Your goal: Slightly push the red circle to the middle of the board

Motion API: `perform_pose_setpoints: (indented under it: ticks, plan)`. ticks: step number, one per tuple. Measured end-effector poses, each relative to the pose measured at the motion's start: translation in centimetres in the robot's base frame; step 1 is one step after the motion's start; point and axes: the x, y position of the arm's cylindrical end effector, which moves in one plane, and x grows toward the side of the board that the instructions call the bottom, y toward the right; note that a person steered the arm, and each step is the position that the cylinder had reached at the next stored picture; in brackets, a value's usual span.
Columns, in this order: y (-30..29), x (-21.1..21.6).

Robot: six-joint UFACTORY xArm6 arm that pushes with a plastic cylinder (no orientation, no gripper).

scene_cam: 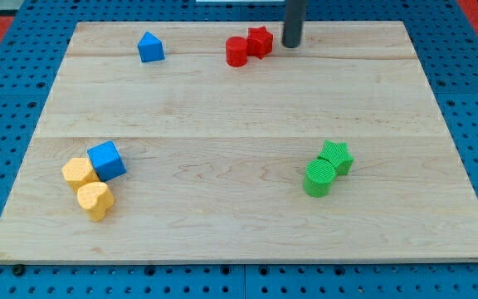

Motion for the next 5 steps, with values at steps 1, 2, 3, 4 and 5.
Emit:
perform_pose_setpoints:
  ticks: [1,2,3,4,5]
  plan:
    - [-6.2,0.0]
    - [-12.2,0.0]
    - [-17.2,0.2]
    - [-14.8,2.1]
    - [-8.8,2.5]
